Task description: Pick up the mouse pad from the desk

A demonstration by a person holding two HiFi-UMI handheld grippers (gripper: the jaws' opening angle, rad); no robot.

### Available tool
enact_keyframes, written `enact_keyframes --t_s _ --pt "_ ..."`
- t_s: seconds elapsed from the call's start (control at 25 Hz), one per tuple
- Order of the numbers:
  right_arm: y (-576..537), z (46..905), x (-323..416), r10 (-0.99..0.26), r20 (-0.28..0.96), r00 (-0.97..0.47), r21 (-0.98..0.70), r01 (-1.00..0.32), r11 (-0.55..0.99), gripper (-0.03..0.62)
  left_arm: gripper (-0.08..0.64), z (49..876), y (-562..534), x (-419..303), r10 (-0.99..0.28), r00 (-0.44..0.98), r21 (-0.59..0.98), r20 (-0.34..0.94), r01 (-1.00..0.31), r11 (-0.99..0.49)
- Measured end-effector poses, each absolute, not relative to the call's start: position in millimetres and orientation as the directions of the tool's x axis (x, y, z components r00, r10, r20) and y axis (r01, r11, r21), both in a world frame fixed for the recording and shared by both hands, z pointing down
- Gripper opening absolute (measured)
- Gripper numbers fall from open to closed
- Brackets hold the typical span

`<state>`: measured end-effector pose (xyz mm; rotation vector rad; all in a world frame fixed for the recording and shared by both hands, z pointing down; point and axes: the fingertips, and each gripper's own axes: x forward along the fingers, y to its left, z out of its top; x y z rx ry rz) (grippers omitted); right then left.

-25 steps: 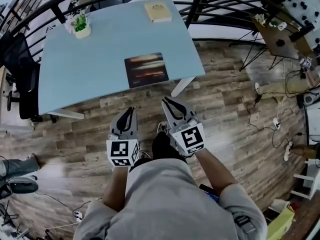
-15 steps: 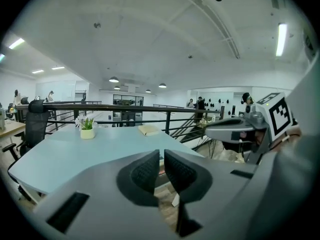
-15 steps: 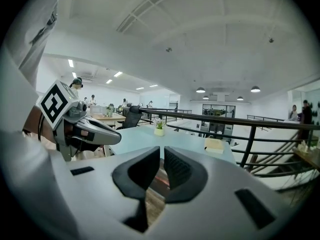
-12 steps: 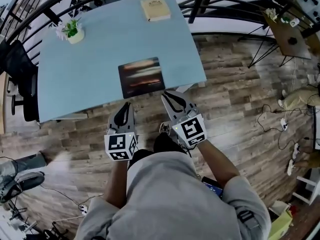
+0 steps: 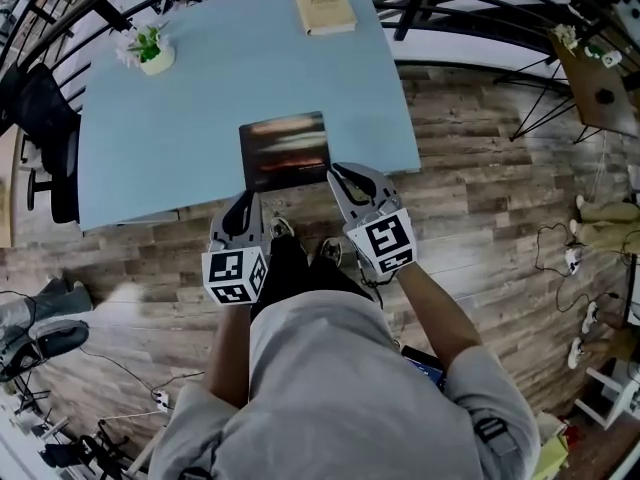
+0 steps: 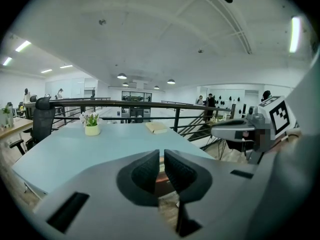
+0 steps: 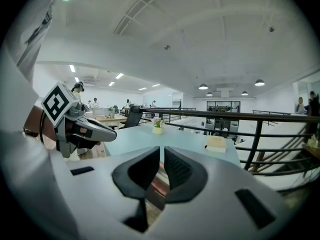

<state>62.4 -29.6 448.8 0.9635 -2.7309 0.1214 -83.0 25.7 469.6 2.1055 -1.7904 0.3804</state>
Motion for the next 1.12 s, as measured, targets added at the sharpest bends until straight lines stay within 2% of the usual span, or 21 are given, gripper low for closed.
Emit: enact_keyframes --t_s 0.64,1.12 --pt "-47 536 57 -0.552 0.430 -0.715 -0.087 -0.641 0.763 0.032 0.041 553 1 -86 -0.804 0.210 0.202 0.556 -0.973 -0.114" --pt "-41 605 49 -0.484 0.553 -0.678 -0.088 -0.626 0.775 0.032 0.041 616 3 -98 -0.716 0.213 0.118 0.665 -0.977 -0.180"
